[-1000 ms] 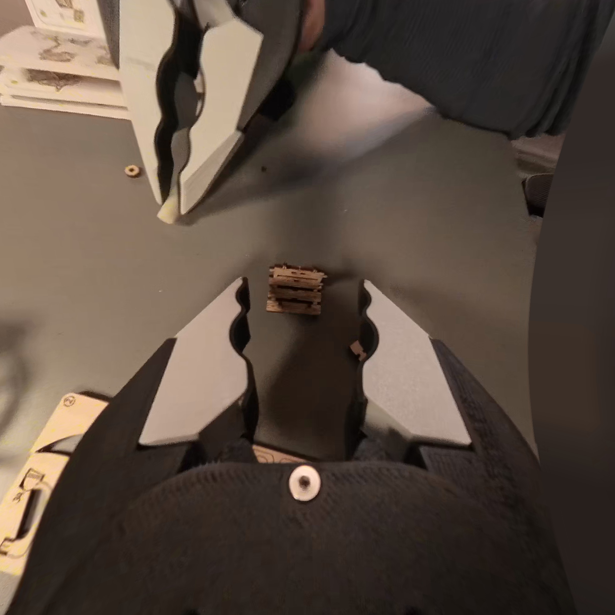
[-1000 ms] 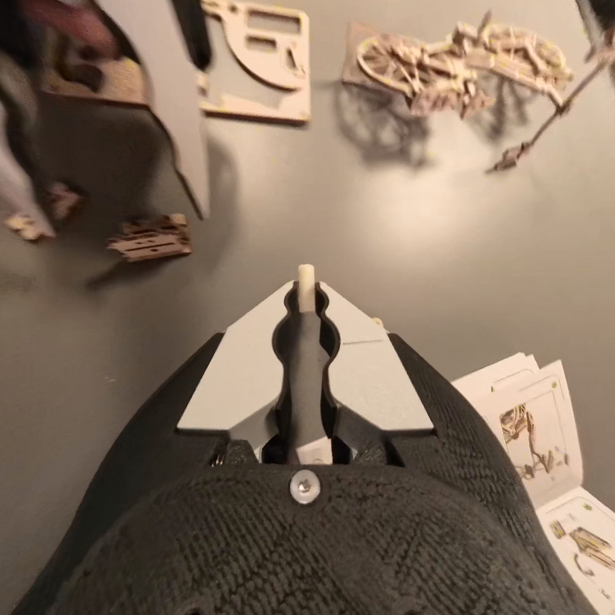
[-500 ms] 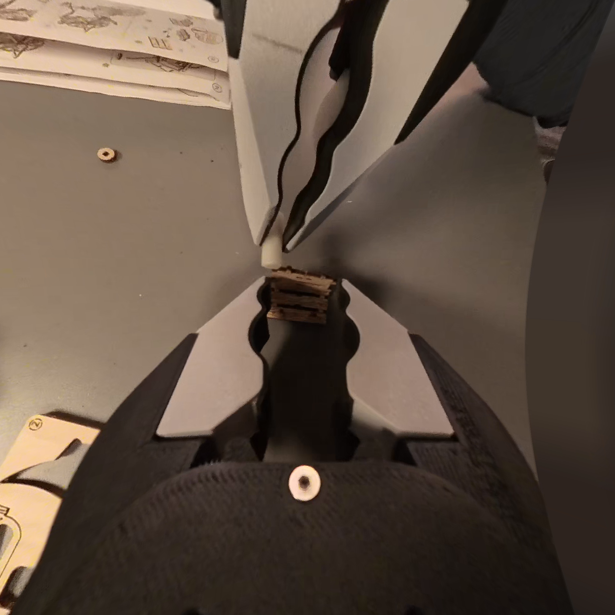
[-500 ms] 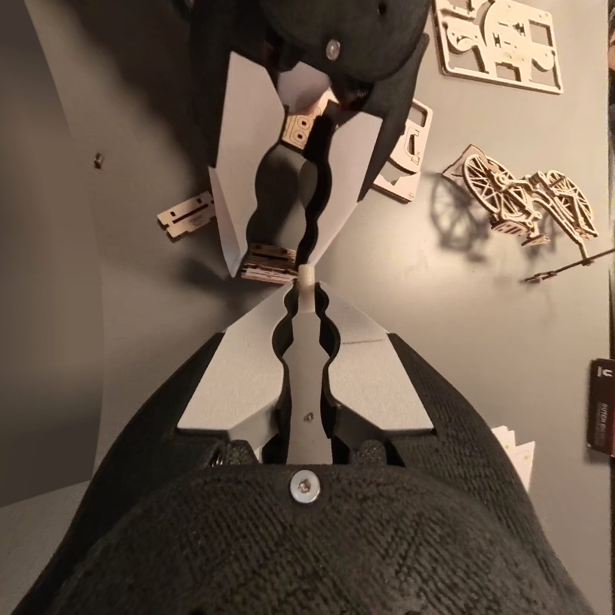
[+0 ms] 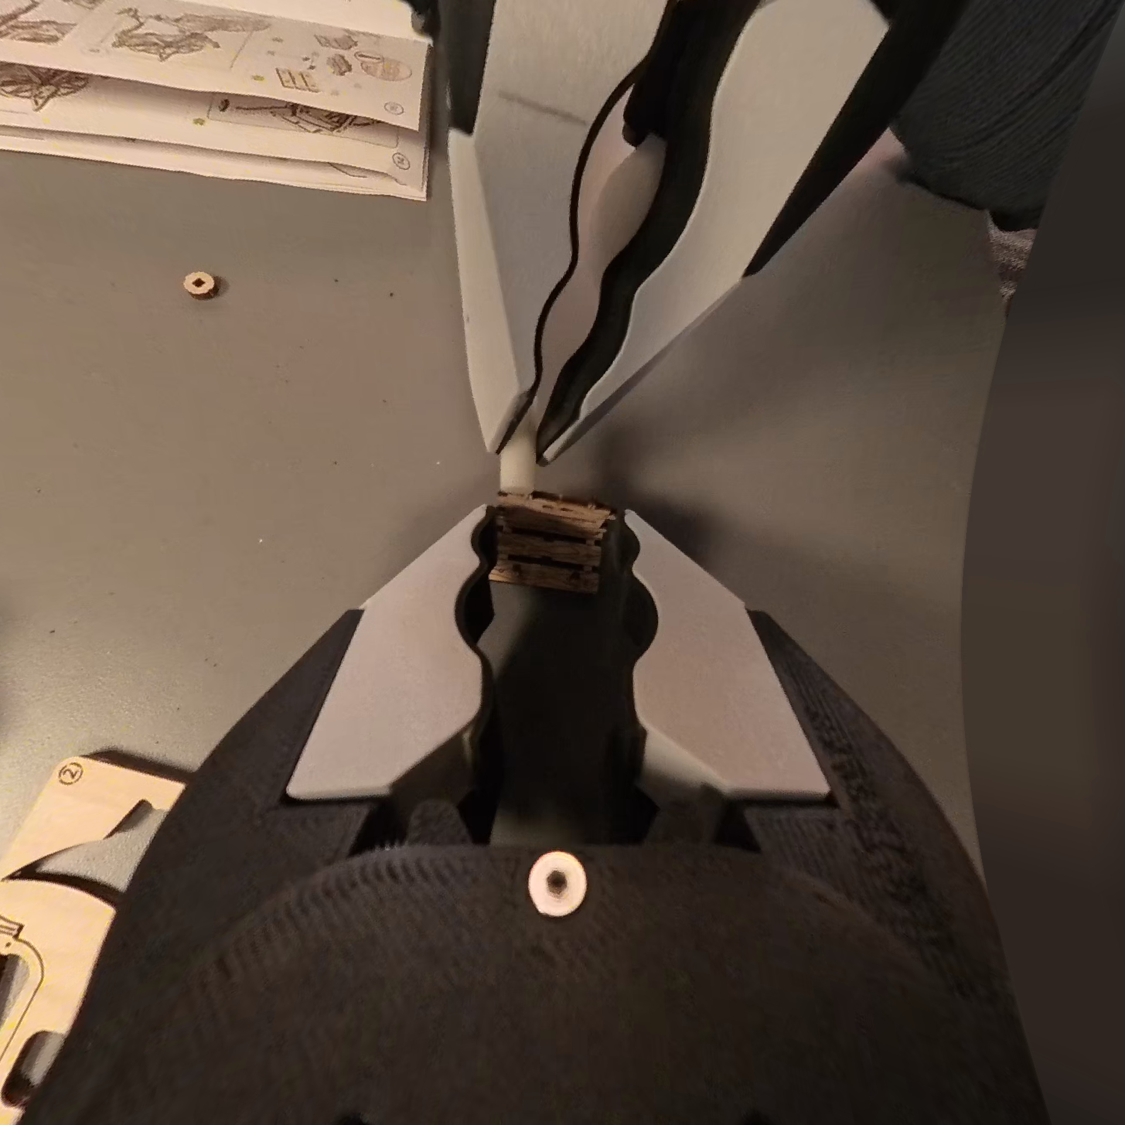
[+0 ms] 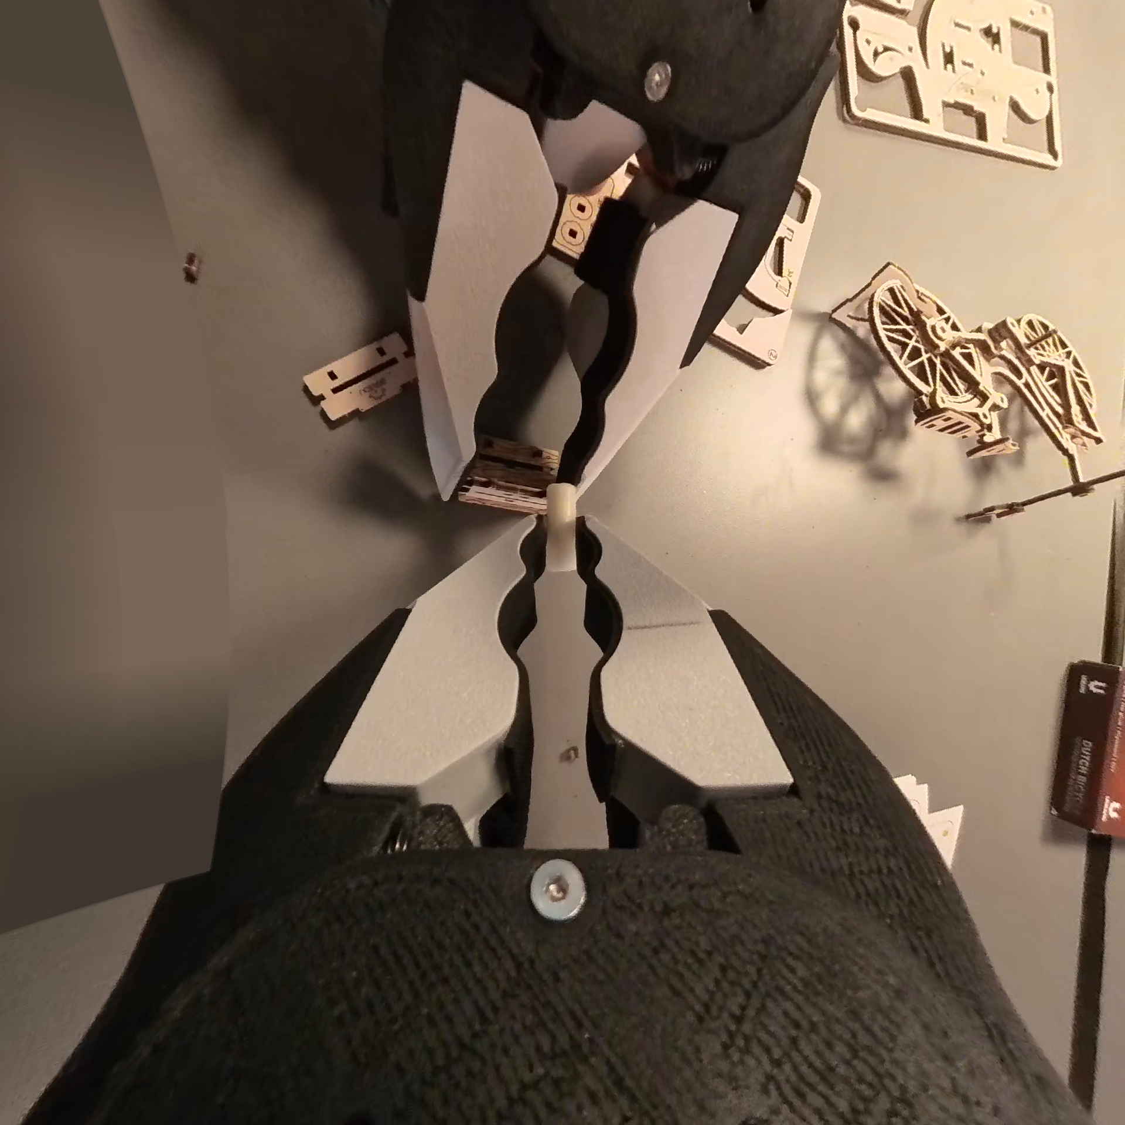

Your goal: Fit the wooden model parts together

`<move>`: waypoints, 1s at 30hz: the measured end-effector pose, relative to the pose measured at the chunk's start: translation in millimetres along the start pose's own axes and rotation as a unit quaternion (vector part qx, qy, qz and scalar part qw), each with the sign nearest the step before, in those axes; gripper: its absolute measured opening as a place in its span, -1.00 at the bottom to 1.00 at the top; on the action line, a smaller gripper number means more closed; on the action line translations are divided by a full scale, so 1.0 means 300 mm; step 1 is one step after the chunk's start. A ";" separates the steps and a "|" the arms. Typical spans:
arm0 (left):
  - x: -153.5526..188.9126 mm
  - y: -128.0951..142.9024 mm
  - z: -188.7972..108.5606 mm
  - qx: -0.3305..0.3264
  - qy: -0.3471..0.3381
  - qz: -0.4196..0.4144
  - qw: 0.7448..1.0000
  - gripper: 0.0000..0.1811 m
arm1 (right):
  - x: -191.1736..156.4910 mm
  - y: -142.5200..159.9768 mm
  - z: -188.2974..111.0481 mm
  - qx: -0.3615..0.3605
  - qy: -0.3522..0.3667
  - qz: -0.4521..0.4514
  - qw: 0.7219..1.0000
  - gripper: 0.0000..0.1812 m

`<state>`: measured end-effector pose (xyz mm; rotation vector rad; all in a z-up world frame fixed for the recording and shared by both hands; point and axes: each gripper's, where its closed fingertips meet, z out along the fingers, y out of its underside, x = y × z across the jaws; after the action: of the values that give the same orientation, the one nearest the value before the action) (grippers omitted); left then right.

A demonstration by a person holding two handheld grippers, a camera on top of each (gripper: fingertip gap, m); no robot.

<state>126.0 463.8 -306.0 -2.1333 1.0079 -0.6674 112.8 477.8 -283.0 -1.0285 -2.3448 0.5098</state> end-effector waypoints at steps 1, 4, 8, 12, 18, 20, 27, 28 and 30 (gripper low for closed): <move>0.000 0.000 0.000 0.000 0.000 0.000 1.000 -0.59 | -0.001 0.000 -0.001 0.000 -0.001 0.000 1.000 -0.92; -0.001 0.000 0.000 0.000 0.000 0.000 1.000 -0.59 | 0.003 0.002 0.004 -0.003 0.003 -0.001 1.000 -0.92; -0.001 0.000 -0.001 0.000 0.001 -0.001 1.000 -0.59 | 0.005 0.006 0.010 -0.010 0.006 -0.004 1.000 -0.92; -0.002 0.000 -0.001 0.000 0.000 -0.001 1.000 -0.59 | 0.006 0.013 0.013 -0.020 0.009 -0.010 1.000 -0.92; -0.004 0.000 -0.001 0.001 0.000 -0.003 1.000 -0.59 | 0.002 0.005 0.006 -0.015 0.008 -0.017 1.000 -0.92; -0.007 -0.001 -0.001 0.001 -0.002 -0.005 1.000 -0.59 | -0.002 0.003 0.004 -0.015 0.006 -0.019 1.000 -0.92; -0.007 -0.001 -0.001 0.001 -0.003 -0.005 1.000 -0.59 | -0.009 0.003 0.007 -0.027 0.007 -0.028 0.999 -0.92; -0.008 -0.001 -0.002 0.001 -0.003 -0.005 1.000 -0.59 | -0.015 0.002 0.007 -0.026 0.002 -0.029 0.999 -0.92; -0.011 -0.002 -0.002 0.002 -0.007 -0.007 1.000 -0.59 | -0.016 0.005 0.006 -0.031 0.003 -0.031 0.999 -0.92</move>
<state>124.0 466.6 -305.8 -2.1403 0.9853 -0.6604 115.2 474.8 -286.7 -0.9797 -2.3920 0.4112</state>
